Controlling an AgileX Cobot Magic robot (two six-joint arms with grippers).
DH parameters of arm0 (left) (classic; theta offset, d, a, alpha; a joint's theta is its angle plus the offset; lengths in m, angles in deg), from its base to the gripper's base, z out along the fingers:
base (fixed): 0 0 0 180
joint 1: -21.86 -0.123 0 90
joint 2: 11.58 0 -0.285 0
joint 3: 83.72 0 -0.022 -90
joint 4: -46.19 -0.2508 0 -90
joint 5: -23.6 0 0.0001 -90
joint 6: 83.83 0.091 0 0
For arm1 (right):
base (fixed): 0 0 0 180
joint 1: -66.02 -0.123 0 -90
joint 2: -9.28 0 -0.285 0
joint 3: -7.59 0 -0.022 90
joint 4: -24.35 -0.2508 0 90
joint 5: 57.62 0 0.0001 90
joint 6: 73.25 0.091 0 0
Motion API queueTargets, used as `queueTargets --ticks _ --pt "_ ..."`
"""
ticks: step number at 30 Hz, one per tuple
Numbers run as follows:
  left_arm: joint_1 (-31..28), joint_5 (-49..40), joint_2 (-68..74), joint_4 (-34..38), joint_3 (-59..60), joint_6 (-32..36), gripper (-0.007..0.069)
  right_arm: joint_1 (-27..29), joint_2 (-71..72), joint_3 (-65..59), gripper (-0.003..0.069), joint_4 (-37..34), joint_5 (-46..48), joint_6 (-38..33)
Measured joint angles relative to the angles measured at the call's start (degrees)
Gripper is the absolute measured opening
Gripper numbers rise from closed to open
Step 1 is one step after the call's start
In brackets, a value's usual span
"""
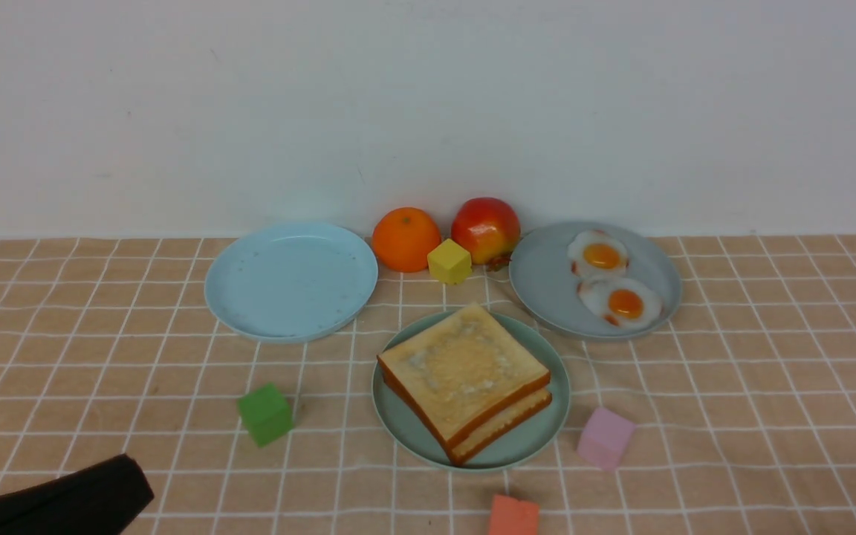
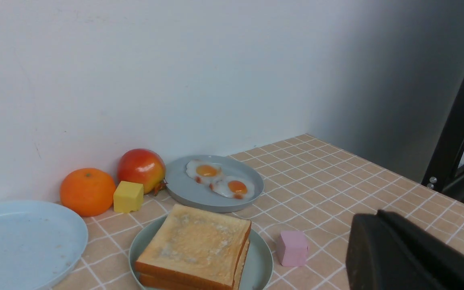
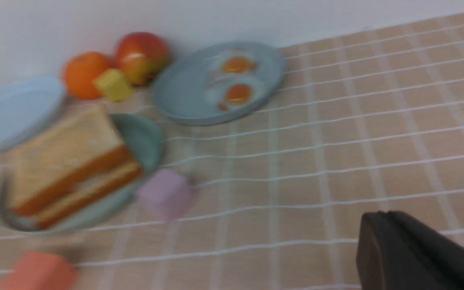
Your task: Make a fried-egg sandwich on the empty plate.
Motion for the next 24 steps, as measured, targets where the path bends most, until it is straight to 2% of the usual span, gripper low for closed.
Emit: queueTargets --ticks 2,7,24 --pt "0.00 0.00 0.00 0.00 0.00 0.00 -0.0013 2.56 2.50 -3.90 -0.0015 -0.01 -0.16 -3.93" --pt "0.00 -0.40 0.00 0.00 0.05 0.00 -0.0011 2.79 2.70 -4.31 -0.0015 -0.01 0.38 -6.42" --pt "0.00 -1.44 0.00 0.00 0.05 0.00 0.0003 2.85 2.72 -4.31 -0.0012 -0.24 0.38 -7.25"
